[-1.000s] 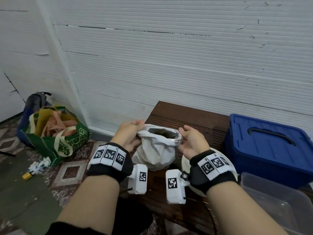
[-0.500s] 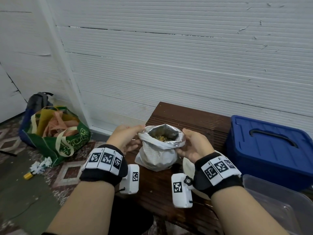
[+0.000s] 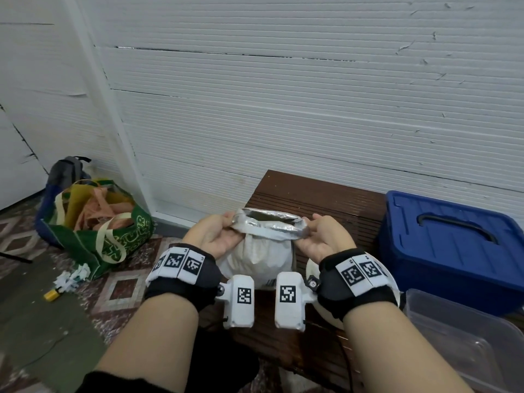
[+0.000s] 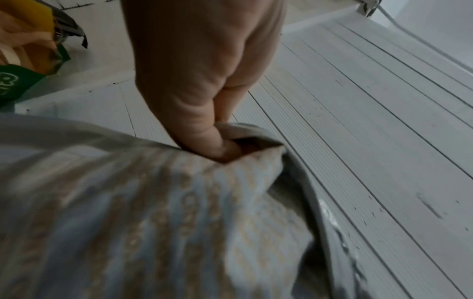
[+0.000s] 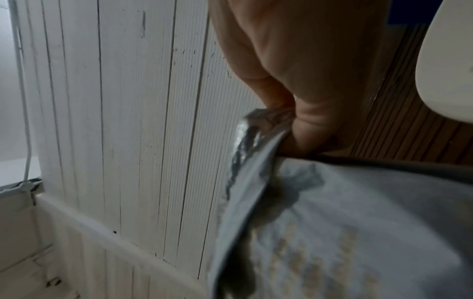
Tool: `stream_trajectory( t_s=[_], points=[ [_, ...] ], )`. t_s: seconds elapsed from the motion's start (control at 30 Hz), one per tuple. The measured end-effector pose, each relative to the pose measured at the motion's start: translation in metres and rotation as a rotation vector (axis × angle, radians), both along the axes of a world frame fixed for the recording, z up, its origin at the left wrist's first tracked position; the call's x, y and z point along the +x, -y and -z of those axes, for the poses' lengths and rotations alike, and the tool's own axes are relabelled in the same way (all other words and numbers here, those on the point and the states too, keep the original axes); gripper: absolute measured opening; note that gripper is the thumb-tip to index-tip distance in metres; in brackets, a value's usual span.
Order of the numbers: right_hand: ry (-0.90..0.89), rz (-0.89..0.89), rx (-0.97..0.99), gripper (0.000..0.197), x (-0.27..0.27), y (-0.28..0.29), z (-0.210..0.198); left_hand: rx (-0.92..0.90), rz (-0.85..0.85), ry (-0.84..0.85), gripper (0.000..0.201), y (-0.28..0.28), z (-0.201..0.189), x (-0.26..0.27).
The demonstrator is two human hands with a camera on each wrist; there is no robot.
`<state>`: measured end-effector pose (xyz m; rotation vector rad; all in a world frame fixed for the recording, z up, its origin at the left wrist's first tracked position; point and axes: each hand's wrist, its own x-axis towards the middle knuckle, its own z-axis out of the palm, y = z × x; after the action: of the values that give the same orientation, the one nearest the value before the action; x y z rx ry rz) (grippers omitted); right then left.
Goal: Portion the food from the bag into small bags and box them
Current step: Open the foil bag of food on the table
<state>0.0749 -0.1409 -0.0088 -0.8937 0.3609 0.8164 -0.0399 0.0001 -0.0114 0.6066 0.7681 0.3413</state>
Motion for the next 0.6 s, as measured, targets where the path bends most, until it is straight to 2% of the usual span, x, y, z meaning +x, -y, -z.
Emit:
stream_trajectory(
  t_s=[0.07,0.2,0.37,0.47,0.6],
  points=[
    [0.000,-0.011,-0.006,0.061,0.000,-0.001,-0.001,-0.009,-0.006,0.025,0.024,0.002,-0.001,-0.001],
    [0.027,-0.050,-0.056,0.065,0.003,0.002,0.005,0.014,0.023,0.027,0.026,0.004,-0.001,0.001],
    [0.124,-0.090,-0.126,0.048,0.010,0.004,0.008,-0.044,0.100,0.016,0.024,-0.001,0.007,0.000],
    [0.229,-0.162,-0.157,0.038,0.009,0.008,0.010,0.021,0.160,-0.016,0.025,-0.005,0.011,-0.005],
    [0.290,-0.217,-0.108,0.027,0.004,0.010,0.013,0.134,0.248,-0.063,0.020,-0.007,0.008,-0.010]
  ],
)
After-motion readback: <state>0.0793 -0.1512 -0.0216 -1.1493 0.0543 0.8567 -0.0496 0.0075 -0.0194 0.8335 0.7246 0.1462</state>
